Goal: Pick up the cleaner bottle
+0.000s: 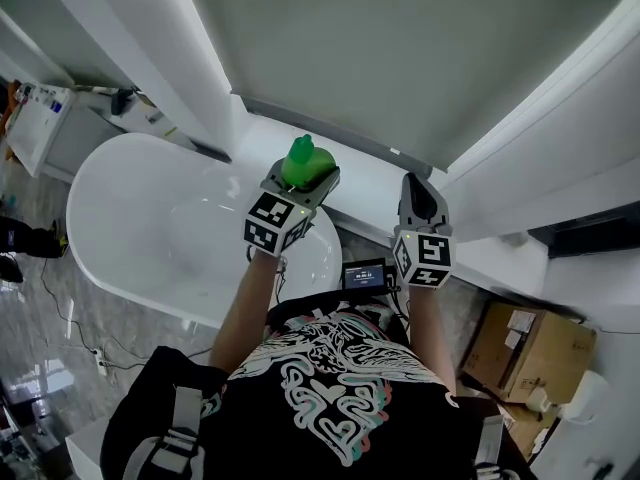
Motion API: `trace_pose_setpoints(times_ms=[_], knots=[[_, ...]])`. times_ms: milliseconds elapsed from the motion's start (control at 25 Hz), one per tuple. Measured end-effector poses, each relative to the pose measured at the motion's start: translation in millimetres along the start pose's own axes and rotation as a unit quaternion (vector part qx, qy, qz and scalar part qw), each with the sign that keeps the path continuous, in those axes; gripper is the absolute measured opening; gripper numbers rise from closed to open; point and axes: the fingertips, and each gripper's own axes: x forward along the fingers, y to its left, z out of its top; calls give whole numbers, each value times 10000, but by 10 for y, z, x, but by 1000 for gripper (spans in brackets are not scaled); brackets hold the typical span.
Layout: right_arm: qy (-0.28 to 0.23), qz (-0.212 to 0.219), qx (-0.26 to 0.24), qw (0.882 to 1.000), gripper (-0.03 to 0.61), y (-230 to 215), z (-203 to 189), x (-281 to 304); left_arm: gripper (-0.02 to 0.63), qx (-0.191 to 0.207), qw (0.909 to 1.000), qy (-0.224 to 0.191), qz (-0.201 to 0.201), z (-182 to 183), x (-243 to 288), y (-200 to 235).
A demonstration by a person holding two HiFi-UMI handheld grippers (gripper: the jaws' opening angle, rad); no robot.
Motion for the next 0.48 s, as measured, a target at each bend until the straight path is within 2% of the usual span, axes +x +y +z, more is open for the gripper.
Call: trace_pose_setpoints(times_ms=[480], knots=[[66,12,-71,10000,26,20,-40,33,196,-44,10000,42,-33,-26,41,13]])
